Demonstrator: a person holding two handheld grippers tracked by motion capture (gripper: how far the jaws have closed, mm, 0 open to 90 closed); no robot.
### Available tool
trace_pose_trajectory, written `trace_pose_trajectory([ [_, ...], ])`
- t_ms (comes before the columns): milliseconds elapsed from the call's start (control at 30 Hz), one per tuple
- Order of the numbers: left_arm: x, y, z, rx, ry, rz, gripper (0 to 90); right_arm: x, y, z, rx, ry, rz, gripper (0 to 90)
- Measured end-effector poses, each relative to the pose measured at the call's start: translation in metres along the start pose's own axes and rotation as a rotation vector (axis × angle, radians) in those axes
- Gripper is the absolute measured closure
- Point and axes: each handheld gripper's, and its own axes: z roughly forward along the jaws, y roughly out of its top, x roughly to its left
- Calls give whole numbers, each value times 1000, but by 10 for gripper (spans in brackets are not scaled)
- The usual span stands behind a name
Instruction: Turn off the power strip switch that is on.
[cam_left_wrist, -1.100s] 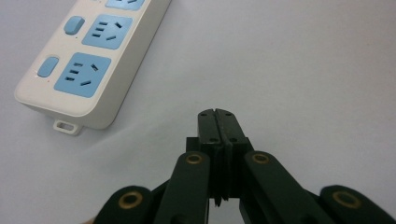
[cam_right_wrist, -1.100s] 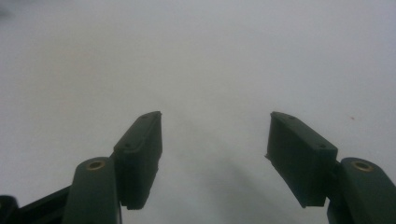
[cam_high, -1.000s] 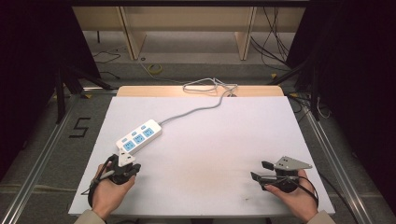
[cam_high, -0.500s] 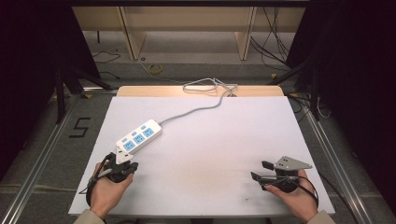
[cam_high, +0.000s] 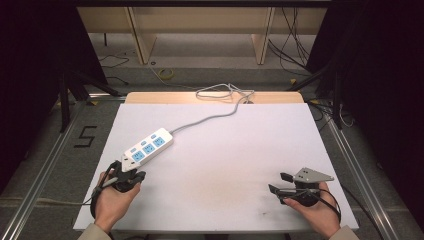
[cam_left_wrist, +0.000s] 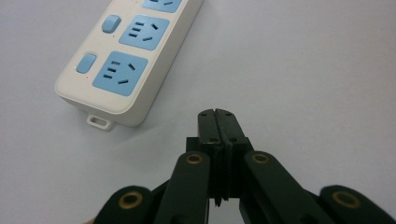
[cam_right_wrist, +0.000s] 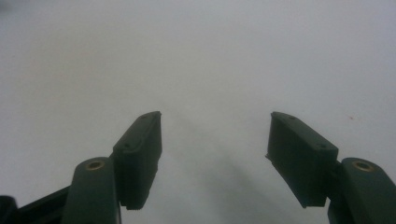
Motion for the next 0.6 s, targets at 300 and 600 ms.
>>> trace_pose_trajectory([
  [300,4,5,0,3,5,-5,897,0,0,0,-1,-1,0,361],
  [600,7,9,0,1,13,-13,897,0,0,0,0,-1,3,361],
])
